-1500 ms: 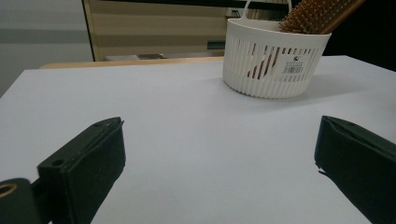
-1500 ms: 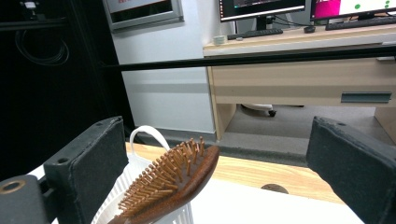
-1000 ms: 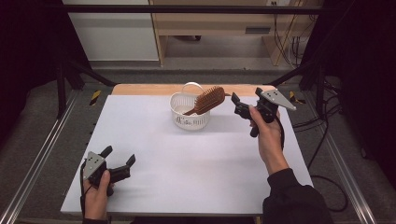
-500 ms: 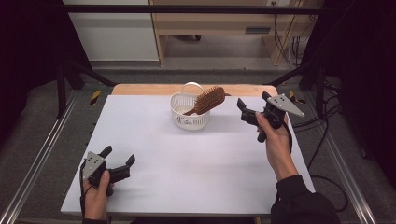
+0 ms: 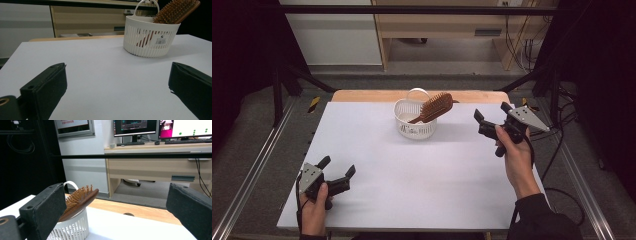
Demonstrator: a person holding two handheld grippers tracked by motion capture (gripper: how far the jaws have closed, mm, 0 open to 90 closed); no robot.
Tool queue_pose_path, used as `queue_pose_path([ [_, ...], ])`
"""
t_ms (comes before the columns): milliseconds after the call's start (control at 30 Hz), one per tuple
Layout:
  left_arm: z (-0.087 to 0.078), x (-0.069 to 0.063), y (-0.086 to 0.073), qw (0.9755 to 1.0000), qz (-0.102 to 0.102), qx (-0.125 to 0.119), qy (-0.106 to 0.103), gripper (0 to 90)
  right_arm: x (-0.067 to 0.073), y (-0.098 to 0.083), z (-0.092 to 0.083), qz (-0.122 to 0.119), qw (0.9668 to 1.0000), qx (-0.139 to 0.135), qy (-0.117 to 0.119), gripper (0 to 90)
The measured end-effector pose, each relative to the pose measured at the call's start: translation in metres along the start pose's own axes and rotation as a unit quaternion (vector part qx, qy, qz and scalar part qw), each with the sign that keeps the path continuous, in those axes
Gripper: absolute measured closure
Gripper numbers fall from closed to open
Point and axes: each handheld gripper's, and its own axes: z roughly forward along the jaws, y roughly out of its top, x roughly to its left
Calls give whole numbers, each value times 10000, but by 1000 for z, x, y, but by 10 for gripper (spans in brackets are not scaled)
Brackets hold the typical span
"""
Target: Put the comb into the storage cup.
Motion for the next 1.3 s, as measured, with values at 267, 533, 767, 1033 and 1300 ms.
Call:
queue_pose_path([
  [267, -1, -1, 0, 10000, 46, -23, -15, 18, -4, 3, -12, -17, 10000, -46, -1, 19],
  [533, -6, 4, 2, 9999, 29, -136, 36, 16, -13, 2, -29, -10, 10000, -89, -41, 22],
  [767, -8, 4, 2, 9999, 31, -147, 26, 16, -22, -3, -44, -49, 9999, -71, -79, 24],
  [1033, -15, 7, 2, 9997, -1, -251, 61, 16, -34, -18, -64, -95, 9999, 17, -127, 29],
  [1300, -15, 4, 1, 9996, 69, -244, -101, 15, -48, -32, -83, -51, 9998, 10, -191, 37],
])
